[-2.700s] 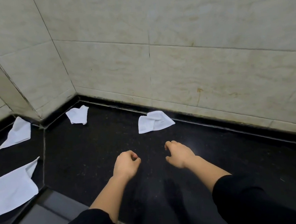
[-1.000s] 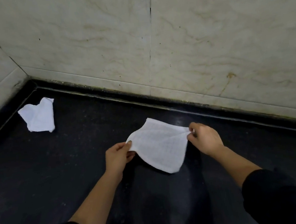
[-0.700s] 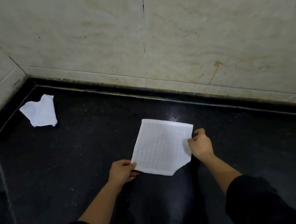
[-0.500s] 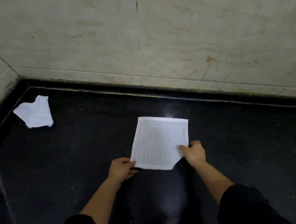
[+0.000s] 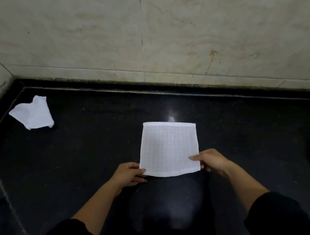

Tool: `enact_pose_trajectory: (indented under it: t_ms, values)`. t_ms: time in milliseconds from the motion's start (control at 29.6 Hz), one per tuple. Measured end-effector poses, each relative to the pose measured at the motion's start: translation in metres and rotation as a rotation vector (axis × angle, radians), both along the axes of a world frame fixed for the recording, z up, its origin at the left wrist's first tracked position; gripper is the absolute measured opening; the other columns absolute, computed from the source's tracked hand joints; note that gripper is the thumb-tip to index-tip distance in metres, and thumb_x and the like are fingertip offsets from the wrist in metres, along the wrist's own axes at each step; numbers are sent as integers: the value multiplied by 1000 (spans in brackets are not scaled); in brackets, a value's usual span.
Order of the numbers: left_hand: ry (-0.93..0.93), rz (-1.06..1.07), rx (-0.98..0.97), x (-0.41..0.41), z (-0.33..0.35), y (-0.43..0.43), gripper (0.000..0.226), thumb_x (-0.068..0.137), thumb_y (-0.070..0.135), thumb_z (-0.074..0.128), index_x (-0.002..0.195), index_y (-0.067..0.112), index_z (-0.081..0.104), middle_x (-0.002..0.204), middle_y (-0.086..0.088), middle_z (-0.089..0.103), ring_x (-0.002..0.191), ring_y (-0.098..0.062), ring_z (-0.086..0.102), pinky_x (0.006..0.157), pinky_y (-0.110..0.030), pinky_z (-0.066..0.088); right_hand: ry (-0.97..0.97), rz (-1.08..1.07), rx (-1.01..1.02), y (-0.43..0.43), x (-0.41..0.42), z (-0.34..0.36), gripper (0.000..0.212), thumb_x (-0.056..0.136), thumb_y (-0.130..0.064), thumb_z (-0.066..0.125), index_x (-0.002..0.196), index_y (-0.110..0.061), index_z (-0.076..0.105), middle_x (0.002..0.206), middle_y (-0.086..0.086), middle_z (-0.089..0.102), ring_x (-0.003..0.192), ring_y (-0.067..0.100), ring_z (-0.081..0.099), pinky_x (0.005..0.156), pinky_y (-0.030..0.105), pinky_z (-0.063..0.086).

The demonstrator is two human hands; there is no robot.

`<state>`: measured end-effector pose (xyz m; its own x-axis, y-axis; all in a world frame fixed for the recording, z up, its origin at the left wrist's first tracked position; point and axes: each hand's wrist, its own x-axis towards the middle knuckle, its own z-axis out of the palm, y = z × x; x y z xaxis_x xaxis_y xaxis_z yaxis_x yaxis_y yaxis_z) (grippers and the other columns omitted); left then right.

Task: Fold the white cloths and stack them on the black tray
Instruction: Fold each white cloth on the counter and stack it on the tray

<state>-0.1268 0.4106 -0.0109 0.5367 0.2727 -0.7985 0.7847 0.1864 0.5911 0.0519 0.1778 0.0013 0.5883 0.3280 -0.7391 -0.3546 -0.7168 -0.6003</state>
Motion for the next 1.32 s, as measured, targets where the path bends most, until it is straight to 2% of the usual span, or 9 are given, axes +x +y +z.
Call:
enact_pose_trajectory:
  t_ms: [169, 371, 439, 574, 844, 979, 1080, 1216, 1317]
  values:
    - [-19, -88, -25, -18, -4, -22, 41, 87, 15, 69, 124, 15, 52, 86, -6, 77, 79, -21, 74, 85, -36, 56, 154, 10, -11, -26, -24, -6, 25, 85, -30, 72, 92, -7, 67, 85, 9, 77, 54, 9, 48, 49, 20, 32]
    - [-207, 70, 21, -21, 0, -32, 80, 87, 4, 66, 143, 44, 24, 86, -17, 75, 74, -25, 73, 61, -24, 56, 122, -250, 112, -40, -28, -12, 19, 85, -22, 70, 94, -7, 65, 85, 12, 76, 60, 14, 65, 60, 24, 39]
    - [-223, 50, 5, -17, 2, -30, 64, 88, 4, 64, 130, 47, 40, 87, -16, 74, 73, -24, 73, 64, -26, 58, 109, -308, 153, -39, -25, -12, 16, 87, -18, 68, 96, -7, 61, 84, 14, 76, 65, 17, 70, 57, 23, 42]
    - [-196, 40, -7, -3, 8, -21, 20, 91, 10, 60, 104, 18, 73, 86, -11, 75, 73, -18, 72, 76, -27, 56, 108, -393, 253, -33, -15, -11, 15, 92, -11, 60, 107, -13, 59, 89, 17, 75, 74, 23, 73, 63, 26, 49]
    - [-246, 192, -196, 33, 12, 12, 24, 85, 6, 65, 107, 13, 71, 102, -5, 75, 95, -19, 70, 80, -31, 54, 222, -434, 435, -7, 30, -2, 24, 91, -8, 46, 106, 4, 61, 104, 18, 73, 97, 26, 72, 86, 33, 54]
    - [-203, 93, 48, 56, 6, 23, 12, 90, 15, 65, 97, 8, 72, 88, -4, 76, 77, -15, 72, 75, -28, 55, 68, -306, 307, 6, 50, -6, 13, 92, -4, 57, 99, 3, 66, 95, 15, 75, 87, 23, 73, 83, 30, 55]
    - [-206, 99, 183, 74, -1, 28, 20, 89, 21, 67, 85, 2, 71, 74, -5, 67, 58, -10, 60, 61, -20, 54, -15, -248, 222, 15, 61, -12, 8, 91, -9, 63, 89, -2, 67, 76, 8, 75, 58, 12, 66, 60, 21, 50]
    - [-216, 119, 291, 89, -18, 37, 19, 87, 25, 70, 87, 7, 75, 87, -7, 72, 83, -20, 68, 77, -34, 58, -148, -233, 142, 24, 77, -24, 14, 89, -12, 68, 77, -4, 66, 56, 4, 57, 40, 5, 43, 41, 13, 36]
    - [-183, 82, 369, 94, -28, 42, 17, 87, 29, 69, 87, 13, 75, 89, -4, 72, 89, -23, 68, 85, -43, 57, -240, -199, 110, 31, 83, -34, 13, 87, -15, 70, 79, -4, 68, 56, 0, 56, 48, 5, 49, 51, 14, 40]
